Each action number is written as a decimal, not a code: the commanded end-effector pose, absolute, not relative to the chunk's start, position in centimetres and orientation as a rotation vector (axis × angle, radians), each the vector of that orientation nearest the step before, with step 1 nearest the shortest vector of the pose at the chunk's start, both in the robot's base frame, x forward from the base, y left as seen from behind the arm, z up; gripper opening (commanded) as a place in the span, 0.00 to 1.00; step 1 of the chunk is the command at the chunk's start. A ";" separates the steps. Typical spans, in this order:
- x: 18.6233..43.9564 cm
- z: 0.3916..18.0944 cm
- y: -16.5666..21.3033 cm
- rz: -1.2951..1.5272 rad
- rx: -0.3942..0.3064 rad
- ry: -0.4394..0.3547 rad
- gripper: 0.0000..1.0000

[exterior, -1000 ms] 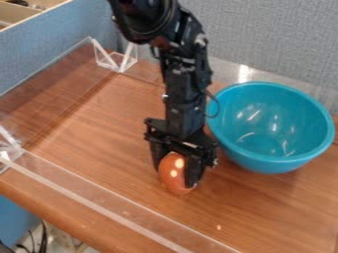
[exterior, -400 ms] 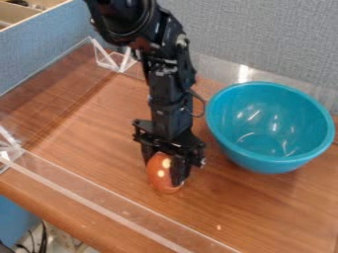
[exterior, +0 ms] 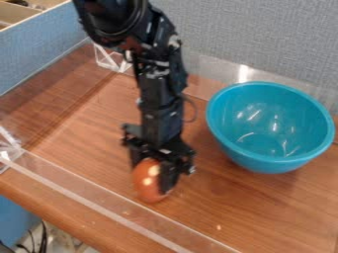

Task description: Put the mushroom in the blue bowl

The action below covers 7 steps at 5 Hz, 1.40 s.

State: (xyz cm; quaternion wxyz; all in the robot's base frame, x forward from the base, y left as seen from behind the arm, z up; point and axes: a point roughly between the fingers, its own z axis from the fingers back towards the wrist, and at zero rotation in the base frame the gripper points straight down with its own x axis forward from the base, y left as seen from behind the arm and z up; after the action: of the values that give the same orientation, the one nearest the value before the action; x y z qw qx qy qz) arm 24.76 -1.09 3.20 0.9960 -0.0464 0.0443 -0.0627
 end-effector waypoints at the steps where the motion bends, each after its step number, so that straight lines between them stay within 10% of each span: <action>1: 24.5 5.9 -1.5 -0.101 -0.092 0.017 0.00; 7: 25.2 7.8 -2.3 -0.035 -0.103 -0.017 0.00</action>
State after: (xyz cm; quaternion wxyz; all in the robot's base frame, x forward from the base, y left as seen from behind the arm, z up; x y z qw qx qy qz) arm 24.20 -2.27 6.62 0.9983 -0.0528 0.0187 -0.0141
